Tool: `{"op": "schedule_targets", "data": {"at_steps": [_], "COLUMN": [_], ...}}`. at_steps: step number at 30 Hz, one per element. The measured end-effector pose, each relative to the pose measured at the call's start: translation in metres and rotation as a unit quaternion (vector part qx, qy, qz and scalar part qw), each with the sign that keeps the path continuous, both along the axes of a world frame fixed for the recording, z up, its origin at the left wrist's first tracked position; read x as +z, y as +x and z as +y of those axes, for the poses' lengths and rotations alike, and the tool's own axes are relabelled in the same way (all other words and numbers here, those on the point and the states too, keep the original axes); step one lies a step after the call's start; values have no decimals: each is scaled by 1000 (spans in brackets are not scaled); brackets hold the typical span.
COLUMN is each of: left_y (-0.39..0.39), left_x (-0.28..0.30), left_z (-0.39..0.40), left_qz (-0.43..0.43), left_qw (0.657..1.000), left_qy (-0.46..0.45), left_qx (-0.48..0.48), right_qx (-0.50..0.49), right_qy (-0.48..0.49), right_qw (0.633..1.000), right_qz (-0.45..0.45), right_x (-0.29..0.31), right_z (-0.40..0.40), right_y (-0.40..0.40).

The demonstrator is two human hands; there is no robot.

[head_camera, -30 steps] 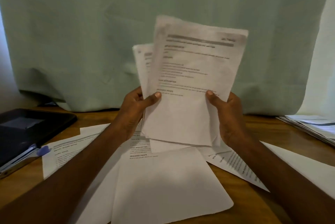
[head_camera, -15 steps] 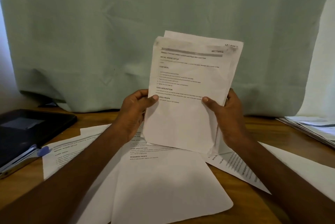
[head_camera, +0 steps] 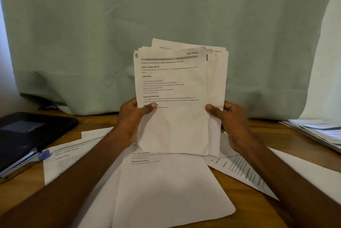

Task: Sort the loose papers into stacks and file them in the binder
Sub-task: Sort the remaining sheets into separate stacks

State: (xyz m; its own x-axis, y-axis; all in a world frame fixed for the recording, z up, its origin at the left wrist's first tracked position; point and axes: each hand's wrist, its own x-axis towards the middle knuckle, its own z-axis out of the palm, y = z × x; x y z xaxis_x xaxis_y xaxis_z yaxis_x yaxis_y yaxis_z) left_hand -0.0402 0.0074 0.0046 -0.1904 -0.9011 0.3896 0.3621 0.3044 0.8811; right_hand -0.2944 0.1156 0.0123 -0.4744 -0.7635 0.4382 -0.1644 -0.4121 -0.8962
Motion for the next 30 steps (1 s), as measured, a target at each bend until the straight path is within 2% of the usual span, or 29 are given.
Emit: {"op": "schedule_targets", "data": {"at_steps": [5, 10, 14, 16, 18, 21, 26, 30], "left_y": [1, 2, 2, 1, -1, -3, 5, 1], "left_x": [-4, -5, -5, -4, -4, -4, 7, 11], "left_z": [0, -5, -4, -2, -3, 0, 5, 14], "left_qz": [-28, 1, 1, 6, 2, -5, -51, -94], "left_qw": [999, 999, 999, 999, 999, 999, 995, 989], "left_qy": [13, 29, 32, 28, 25, 3, -69, -115], "left_qx": [14, 35, 28, 31, 44, 49, -47, -15], "right_qx": [3, 9, 17, 57, 92, 87, 137, 139], "right_qy": [-47, -81, -79, -72, -48, -14, -26, -30], "right_qw": [998, 990, 991, 988, 989, 996, 984, 990], "right_qz": [-47, -118, -108, -120, -101, -35, -108, -10], "right_x": [2, 4, 3, 4, 4, -4, 1, 3], "right_z": [0, 0, -4, -3, 0, 0, 2, 7], "right_y": [3, 0, 1, 4, 7, 13, 19, 29]}}
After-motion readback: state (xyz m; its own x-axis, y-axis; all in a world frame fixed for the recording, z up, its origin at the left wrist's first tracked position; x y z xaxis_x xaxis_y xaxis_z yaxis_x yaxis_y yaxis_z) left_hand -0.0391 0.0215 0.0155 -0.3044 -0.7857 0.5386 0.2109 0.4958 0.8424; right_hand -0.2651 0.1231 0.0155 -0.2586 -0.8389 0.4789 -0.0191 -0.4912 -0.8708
